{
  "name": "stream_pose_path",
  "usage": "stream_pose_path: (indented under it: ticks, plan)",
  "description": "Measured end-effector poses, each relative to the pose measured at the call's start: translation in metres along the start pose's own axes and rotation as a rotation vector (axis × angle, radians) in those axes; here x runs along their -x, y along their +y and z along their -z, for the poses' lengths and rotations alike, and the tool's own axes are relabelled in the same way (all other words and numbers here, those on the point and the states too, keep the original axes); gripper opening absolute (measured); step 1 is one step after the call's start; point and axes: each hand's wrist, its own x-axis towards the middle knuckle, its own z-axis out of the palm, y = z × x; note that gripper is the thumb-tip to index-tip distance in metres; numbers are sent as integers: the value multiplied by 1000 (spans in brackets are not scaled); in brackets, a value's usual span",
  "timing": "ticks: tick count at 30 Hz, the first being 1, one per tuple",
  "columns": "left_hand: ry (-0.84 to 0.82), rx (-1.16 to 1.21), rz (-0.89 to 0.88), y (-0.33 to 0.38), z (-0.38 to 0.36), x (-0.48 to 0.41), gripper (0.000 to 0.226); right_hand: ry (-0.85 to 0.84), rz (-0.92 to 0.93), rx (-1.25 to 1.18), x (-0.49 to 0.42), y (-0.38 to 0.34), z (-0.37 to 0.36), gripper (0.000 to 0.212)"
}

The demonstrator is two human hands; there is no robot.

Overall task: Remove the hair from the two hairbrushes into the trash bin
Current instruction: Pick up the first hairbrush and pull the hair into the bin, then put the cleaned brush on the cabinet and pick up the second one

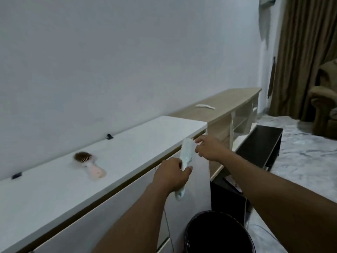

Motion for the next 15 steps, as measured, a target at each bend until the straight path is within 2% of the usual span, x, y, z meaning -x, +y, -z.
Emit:
stream_pose_path:
  ticks: [6, 15]
  plan:
    - [120, -94, 61, -17, 79, 13, 39, 23, 170, 72, 7, -83, -9, 38]
    - [324, -119, 221, -92, 190, 48, 39, -119, 370, 75, -5, -208, -89, 44]
